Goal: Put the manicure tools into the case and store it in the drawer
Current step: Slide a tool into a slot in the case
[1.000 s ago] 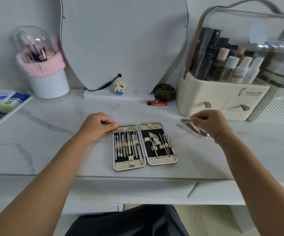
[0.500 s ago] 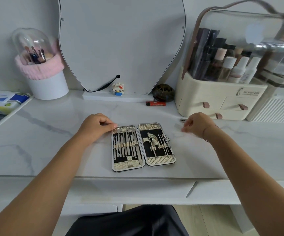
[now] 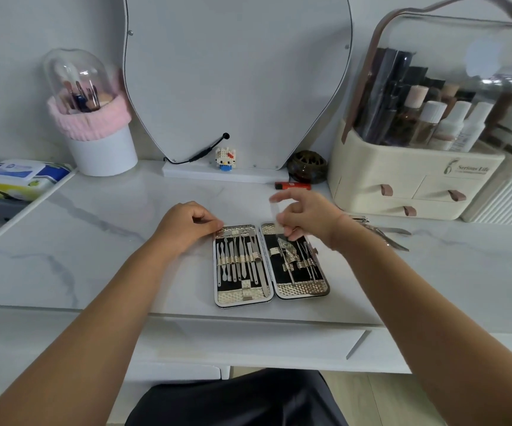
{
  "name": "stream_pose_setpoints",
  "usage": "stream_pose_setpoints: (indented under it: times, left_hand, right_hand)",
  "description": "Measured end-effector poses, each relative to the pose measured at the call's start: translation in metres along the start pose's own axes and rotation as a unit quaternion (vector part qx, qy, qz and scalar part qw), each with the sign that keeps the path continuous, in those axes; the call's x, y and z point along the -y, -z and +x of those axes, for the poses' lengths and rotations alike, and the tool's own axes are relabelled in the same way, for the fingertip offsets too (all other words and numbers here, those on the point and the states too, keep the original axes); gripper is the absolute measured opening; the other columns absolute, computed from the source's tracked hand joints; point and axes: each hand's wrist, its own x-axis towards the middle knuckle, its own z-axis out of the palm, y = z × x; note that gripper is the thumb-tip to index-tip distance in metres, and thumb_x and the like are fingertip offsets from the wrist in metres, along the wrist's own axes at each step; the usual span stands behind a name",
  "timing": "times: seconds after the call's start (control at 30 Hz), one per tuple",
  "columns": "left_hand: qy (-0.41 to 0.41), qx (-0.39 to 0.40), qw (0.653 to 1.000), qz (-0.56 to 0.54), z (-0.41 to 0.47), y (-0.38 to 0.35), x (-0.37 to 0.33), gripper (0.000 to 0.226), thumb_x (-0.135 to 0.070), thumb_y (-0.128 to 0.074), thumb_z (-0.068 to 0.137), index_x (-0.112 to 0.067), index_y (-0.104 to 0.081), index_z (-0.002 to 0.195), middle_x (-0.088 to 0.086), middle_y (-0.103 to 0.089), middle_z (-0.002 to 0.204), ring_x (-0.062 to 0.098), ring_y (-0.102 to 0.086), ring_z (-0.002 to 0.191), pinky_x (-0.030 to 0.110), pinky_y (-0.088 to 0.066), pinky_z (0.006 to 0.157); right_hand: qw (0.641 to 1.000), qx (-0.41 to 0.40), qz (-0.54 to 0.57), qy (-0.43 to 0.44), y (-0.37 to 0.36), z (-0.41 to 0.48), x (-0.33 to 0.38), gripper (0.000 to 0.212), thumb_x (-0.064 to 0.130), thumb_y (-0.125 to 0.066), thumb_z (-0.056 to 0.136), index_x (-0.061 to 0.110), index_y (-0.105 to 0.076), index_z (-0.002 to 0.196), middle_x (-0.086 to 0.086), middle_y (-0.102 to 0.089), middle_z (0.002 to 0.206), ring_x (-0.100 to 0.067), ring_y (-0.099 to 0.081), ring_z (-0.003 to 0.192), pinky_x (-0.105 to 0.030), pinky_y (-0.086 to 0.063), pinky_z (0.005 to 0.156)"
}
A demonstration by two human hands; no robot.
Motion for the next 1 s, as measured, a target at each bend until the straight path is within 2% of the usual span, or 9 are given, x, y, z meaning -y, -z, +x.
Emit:
stream_pose_setpoints:
  times: [0.1,0.23,0.37,0.53,0.67,0.8,0.9,1.0]
  left_hand:
    - [-0.006,-0.003,1.000,0.007,0.001,0.000,0.001,0.019,-0.024,-0.077,0.073,-0.032,-0.065,0.061,-0.002,-0.064,0.083,0.014,-0.060,0.078,0.024,-0.042,0.073]
    - [-0.007,0.000,1.000,0.013,0.001,0.000,0.002,0.019,-0.025,-0.076,0.073,-0.033,-0.065,0.061,-0.005,-0.063,0.082,0.012,-0.059,0.079,0.021,-0.041,0.072]
    - [-0.010,0.003,1.000,0.013,0.002,0.000,0.002,0.017,-0.024,-0.076,0.074,-0.032,-0.065,0.063,-0.005,-0.062,0.082,0.010,-0.059,0.078,0.018,-0.040,0.071]
    - [-0.008,0.002,1.000,0.009,0.002,0.000,0.002,0.016,-0.024,-0.076,0.074,-0.030,-0.066,0.063,-0.004,-0.063,0.083,0.011,-0.059,0.078,0.020,-0.041,0.072]
    - [-0.006,0.000,1.000,0.002,0.002,-0.001,0.002,0.014,-0.024,-0.077,0.073,-0.029,-0.067,0.064,-0.004,-0.063,0.083,0.011,-0.059,0.078,0.021,-0.042,0.073]
    - [-0.003,0.001,1.000,0.004,0.002,-0.001,0.003,0.009,-0.024,-0.077,0.073,-0.025,-0.070,0.067,-0.004,-0.064,0.083,0.011,-0.060,0.079,0.021,-0.041,0.072]
    - [-0.004,0.003,1.000,0.003,0.001,-0.001,0.002,0.011,-0.025,-0.077,0.073,-0.027,-0.069,0.066,-0.005,-0.063,0.082,0.010,-0.059,0.079,0.018,-0.040,0.070]
    - [-0.004,0.004,1.000,0.000,0.001,0.000,0.001,0.014,-0.024,-0.076,0.074,-0.029,-0.067,0.064,-0.003,-0.064,0.084,0.011,-0.059,0.079,0.020,-0.041,0.072]
  right_hand:
    - [1.000,-0.019,0.018,-0.011,-0.010,0.012,-0.002,0.035,-0.001,-0.058,0.087,0.010,-0.054,0.120,-0.009,-0.059,0.068,-0.011,-0.060,0.053,-0.023,-0.057,0.056]
    - [0.999,-0.043,-0.016,-0.012,-0.011,0.019,-0.010,0.035,0.001,-0.060,0.086,0.010,-0.055,0.119,-0.008,-0.061,0.066,-0.013,-0.060,0.054,-0.020,-0.049,0.048]
    - [0.998,-0.035,-0.040,-0.017,-0.009,0.018,-0.011,0.030,0.005,-0.064,0.084,0.013,-0.057,0.112,-0.008,-0.063,0.063,-0.007,-0.049,0.039,-0.020,-0.042,0.045]
    - [0.997,-0.017,-0.073,-0.022,-0.002,0.019,-0.012,0.031,0.009,-0.068,0.080,0.011,-0.057,0.109,-0.006,-0.068,0.067,-0.014,-0.053,0.050,-0.019,-0.041,0.044]
    - [0.997,-0.019,-0.077,-0.018,0.006,0.019,-0.012,0.026,0.004,-0.066,0.081,0.011,-0.059,0.105,0.001,-0.064,0.053,-0.010,-0.054,0.047,-0.017,-0.044,0.047]
    - [0.999,-0.001,-0.042,-0.035,0.010,0.019,-0.012,0.026,0.001,-0.064,0.082,0.008,-0.058,0.107,-0.013,-0.066,0.070,-0.007,-0.052,0.044,-0.017,-0.046,0.049]
    - [0.994,0.036,-0.099,-0.025,0.009,0.018,-0.008,0.026,0.005,-0.066,0.081,0.010,-0.060,0.107,-0.005,-0.068,0.067,-0.009,-0.051,0.050,-0.019,-0.047,0.056]
    - [0.987,0.058,-0.148,-0.015,0.007,0.016,-0.005,0.022,0.010,-0.068,0.081,0.016,-0.064,0.102,-0.001,-0.071,0.073,-0.009,-0.060,0.059,-0.018,-0.047,0.064]
